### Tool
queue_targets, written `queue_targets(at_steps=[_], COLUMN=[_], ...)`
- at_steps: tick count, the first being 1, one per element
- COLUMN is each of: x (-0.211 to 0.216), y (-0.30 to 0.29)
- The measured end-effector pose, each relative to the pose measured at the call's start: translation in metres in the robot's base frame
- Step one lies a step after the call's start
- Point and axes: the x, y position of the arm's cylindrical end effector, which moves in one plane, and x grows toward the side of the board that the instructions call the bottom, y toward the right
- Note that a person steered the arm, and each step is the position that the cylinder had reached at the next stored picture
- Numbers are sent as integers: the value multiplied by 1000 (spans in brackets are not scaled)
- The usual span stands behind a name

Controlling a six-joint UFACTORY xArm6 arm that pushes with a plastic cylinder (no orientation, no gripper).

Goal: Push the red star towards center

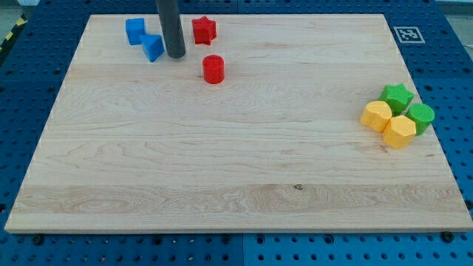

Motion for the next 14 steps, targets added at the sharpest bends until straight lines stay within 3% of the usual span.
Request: queue_targets(at_steps=[2, 6, 9, 12, 14], x=[-96, -26, -16, 22, 21], y=[-25, 74, 167, 196, 200])
